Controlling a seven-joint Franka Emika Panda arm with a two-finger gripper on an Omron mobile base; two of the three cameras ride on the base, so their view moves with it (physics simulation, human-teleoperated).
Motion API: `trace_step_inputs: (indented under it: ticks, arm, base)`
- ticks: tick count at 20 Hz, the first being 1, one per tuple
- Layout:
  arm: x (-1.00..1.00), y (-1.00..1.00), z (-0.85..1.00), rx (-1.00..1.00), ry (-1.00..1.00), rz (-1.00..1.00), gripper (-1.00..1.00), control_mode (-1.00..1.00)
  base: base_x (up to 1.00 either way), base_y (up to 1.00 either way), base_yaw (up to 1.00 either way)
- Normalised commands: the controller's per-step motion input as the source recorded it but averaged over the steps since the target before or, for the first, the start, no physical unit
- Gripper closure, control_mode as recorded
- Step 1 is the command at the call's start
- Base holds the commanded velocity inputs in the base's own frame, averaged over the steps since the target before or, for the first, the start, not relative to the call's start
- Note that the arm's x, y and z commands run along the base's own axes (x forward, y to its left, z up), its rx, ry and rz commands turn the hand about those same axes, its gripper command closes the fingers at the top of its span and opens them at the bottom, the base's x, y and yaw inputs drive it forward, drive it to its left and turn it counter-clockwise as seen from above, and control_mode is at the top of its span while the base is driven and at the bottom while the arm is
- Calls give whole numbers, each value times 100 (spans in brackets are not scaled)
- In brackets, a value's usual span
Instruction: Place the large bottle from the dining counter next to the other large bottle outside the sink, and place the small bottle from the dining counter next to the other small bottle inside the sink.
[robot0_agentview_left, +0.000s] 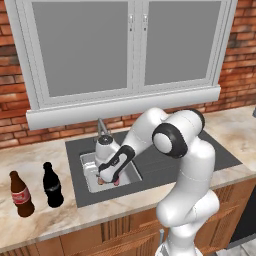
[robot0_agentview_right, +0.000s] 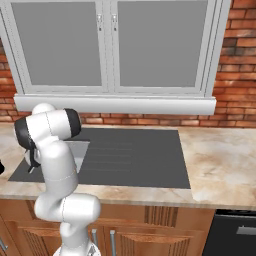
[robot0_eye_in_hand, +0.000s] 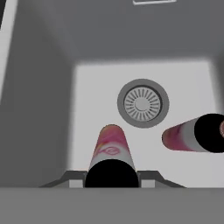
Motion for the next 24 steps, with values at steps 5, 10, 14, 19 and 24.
trace_step_inputs:
  ticks: [5, 10, 14, 19, 24]
  arm:
    - [0, 11, -4, -5, 5, -2, 100, -100]
    - [0, 11, 0, -11, 17, -7, 100, -100]
    - [0, 5, -12, -5, 10, -4, 100, -100]
    - [0, 0, -4, 0, 0, 0, 100, -100]
    - [0, 0, 0, 0, 0, 0, 100, -100]
  base:
    - [0, 0, 0]
    - [0, 0, 0]
    - [0, 0, 0]
    - [0, 0, 0]
    - [0, 0, 0]
